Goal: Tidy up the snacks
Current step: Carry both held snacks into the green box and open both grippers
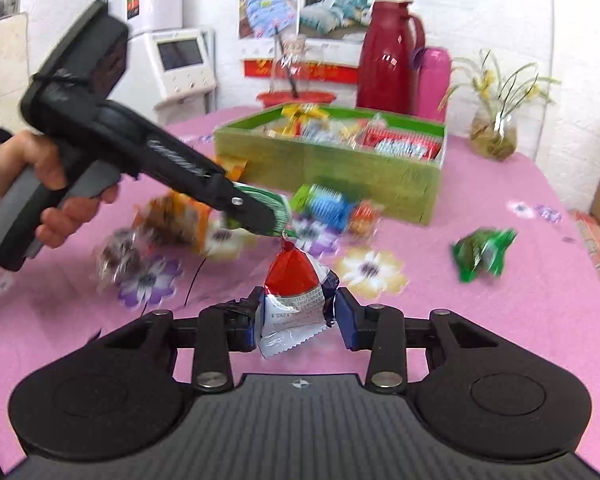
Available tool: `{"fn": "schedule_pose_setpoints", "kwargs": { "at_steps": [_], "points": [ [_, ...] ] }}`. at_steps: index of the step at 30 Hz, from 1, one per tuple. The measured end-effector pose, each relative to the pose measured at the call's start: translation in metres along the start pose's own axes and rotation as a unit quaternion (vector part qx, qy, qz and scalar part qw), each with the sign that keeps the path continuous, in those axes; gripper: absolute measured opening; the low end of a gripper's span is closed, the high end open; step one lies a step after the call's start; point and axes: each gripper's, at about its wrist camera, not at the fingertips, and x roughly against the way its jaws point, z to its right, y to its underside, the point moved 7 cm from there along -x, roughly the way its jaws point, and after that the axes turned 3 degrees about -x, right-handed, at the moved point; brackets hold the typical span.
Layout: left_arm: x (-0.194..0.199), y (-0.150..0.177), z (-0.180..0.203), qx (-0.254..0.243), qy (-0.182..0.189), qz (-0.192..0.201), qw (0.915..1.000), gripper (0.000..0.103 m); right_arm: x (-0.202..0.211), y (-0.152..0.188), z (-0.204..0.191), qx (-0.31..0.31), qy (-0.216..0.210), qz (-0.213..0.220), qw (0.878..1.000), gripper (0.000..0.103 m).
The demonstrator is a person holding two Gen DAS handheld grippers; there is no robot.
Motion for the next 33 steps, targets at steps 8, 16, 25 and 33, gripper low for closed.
{"fn": "schedule_pose_setpoints", "kwargs": {
  "at_steps": [8,16,25,33],
  "points": [
    [0.047,-0.055,-0.025,0.014,-0.037,0.083,0.9957,0.028,0.007,-0.073,0.014,0.001,0.026,0.098,0.995,0.065],
    [0.041,-0.090,-0.066,0.035,-0.106,0.120,0.9864,0.028,-0.030,-0.113,0.058,-0.064,0.057,0.163,0.983,0.066],
    [0.004,-0.101,-0.096,0.054,-0.122,0.106,0.9854,0.029,-0.093,-0.115,0.090,-0.100,0.080,0.130,0.983,0.068],
    [-0.017,-0.093,-0.109,0.073,-0.132,0.101,0.9834,0.103,-0.120,-0.101,0.095,-0.089,0.084,0.105,0.987,0.097]
  ]
}}
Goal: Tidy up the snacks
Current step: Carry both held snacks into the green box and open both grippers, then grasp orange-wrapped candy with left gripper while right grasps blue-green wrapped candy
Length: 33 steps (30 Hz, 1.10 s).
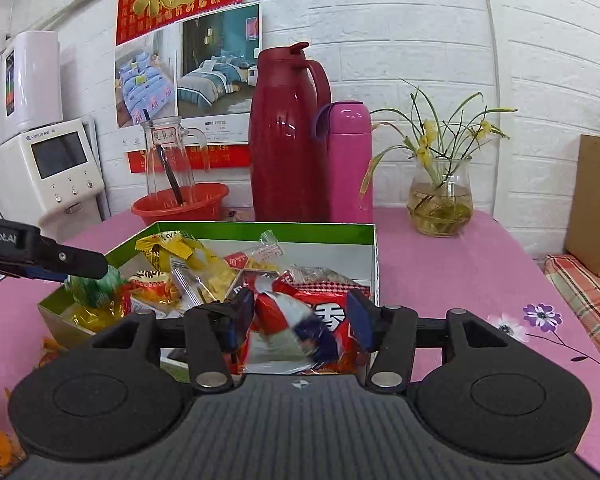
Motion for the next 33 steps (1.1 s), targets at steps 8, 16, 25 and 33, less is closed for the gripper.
{"fn": "schedule_pose_setpoints", "kwargs": {
  "at_steps": [8,16,25,33],
  "points": [
    [0.011,0.006,0.010,-0.010,-0.013,-0.005,0.9999,0.103,0.023,-0.010,-0.006,0.011,0.004,0.014,1.000,0.103],
    [0.044,0.018,0.027,-0.032,-0.013,-0.005,0.9994,0.103,0.055,-0.016,-0.028,0.013,-0.022,0.022,0.999,0.103],
    [0.081,0.044,0.038,-0.048,-0.004,-0.011,0.9988,0.103,0.088,-0.004,-0.067,0.037,-0.076,0.006,0.996,0.103],
    [0.112,0.066,0.020,-0.040,0.022,-0.023,0.9987,0.103,0.096,0.029,-0.105,0.081,-0.122,-0.050,0.988,0.103]
  ]
}}
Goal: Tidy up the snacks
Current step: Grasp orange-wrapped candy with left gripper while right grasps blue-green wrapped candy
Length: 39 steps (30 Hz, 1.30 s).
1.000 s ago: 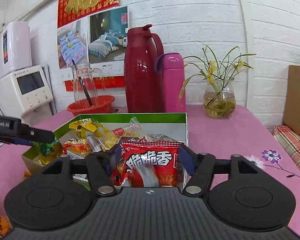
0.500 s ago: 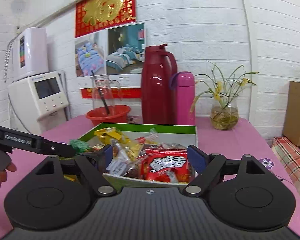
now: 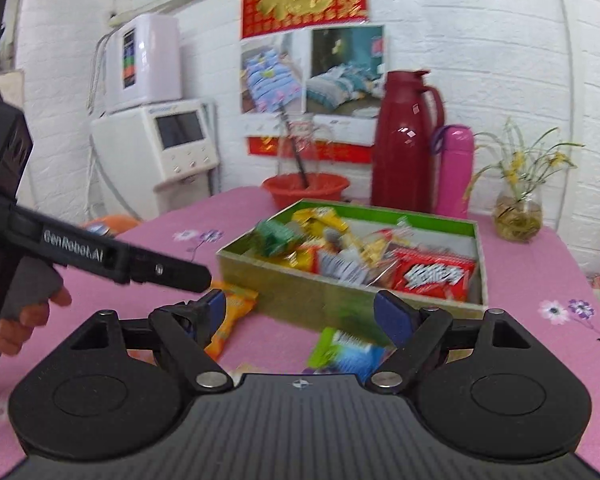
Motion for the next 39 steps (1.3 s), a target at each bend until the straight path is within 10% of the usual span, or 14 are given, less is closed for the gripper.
{"fn": "schedule_pose_setpoints", "kwargs": {
  "at_steps": [10,21,26,39],
  "points": [
    [0.017,0.045,-0.029,0.041,0.048,-0.047,0.9969,0.103,-0.017,0.032,-0.041,0.036,-0.052,-0.074,0.995,0.103],
    [-0.016,0.056,0.002,-0.029,0.077,-0.061,0.9947,0.102,-0.023,0.044,-0.001,0.010,0.022,-0.091,0.996,0.103],
    [-0.034,0.064,-0.004,-0.026,0.083,-0.089,0.9922,0.041,-0.041,0.040,0.023,0.004,0.062,-0.080,0.995,0.103],
    [-0.037,0.068,0.002,-0.051,0.098,-0.080,0.9907,0.066,-0.099,0.039,0.048,-0.001,0.073,-0.097,0.993,0.103]
  ]
}}
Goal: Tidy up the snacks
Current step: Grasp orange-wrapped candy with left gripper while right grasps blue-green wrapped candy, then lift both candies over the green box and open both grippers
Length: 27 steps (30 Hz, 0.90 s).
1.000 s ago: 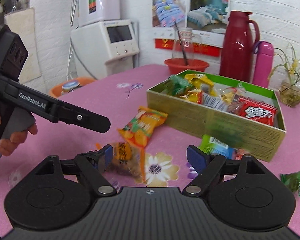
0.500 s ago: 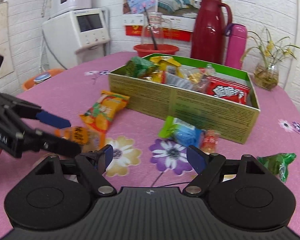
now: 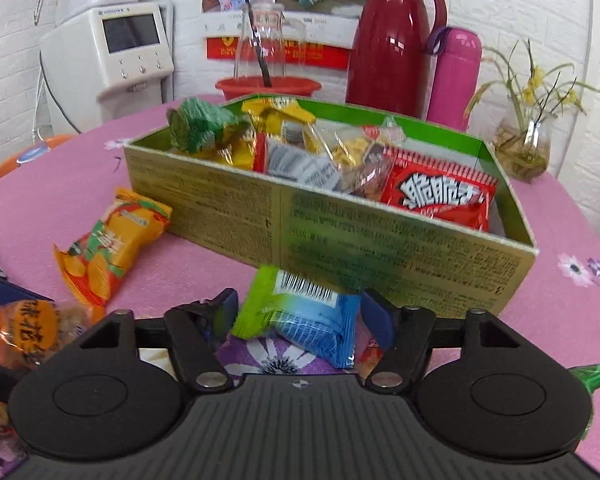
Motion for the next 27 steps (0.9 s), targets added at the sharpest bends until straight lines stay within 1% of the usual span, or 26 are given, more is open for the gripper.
{"fn": "schedule_pose_setpoints", "kwargs": {
  "at_steps": [1,2,3,4,5,9,11,14,17,21,27],
  "points": [
    [-0.001,0.000,0.001,-0.003,-0.002,0.001,1.0000,0.064,0.001,0.001,0.003,-0.012,-0.006,-0.002,1.000,0.103],
    [-0.001,0.000,0.002,-0.008,-0.004,0.001,1.0000,0.060,0.003,0.002,0.005,-0.020,-0.006,0.000,1.000,0.097],
    [-0.002,0.000,0.003,-0.013,-0.009,0.001,0.9999,0.053,0.005,0.003,0.006,-0.018,-0.001,0.001,1.000,0.087],
    [-0.002,0.000,0.003,-0.019,-0.016,0.002,0.9997,0.031,0.008,0.004,0.006,-0.016,-0.001,0.000,1.000,0.077],
    [-0.003,0.000,0.004,-0.020,-0.012,0.001,0.9997,0.022,0.011,0.005,0.006,-0.018,-0.003,-0.001,1.000,0.070],
    [-0.002,0.000,0.002,0.003,-0.014,0.001,0.9999,0.017,0.026,0.013,0.002,-0.015,-0.009,0.000,1.000,0.066],
    [0.001,0.000,0.002,0.018,-0.008,0.000,0.9998,0.008,0.035,0.014,-0.001,-0.014,-0.018,0.007,1.000,0.066],
    [0.009,-0.004,0.002,0.034,-0.003,0.006,0.9994,0.007,0.052,0.012,-0.005,-0.012,-0.030,0.020,0.999,0.066],
    [0.021,-0.015,0.003,0.038,-0.006,0.025,0.9989,0.007,0.068,0.002,-0.007,-0.009,-0.037,0.040,0.998,0.066],
    [0.039,-0.041,0.005,0.037,-0.020,0.059,0.9974,0.007,0.086,-0.017,-0.005,-0.020,-0.043,0.077,0.996,0.066],
    [0.056,-0.090,0.008,0.026,-0.041,0.100,0.9938,0.007,0.107,-0.049,0.008,-0.031,-0.037,0.129,0.990,0.066]
  ]
}}
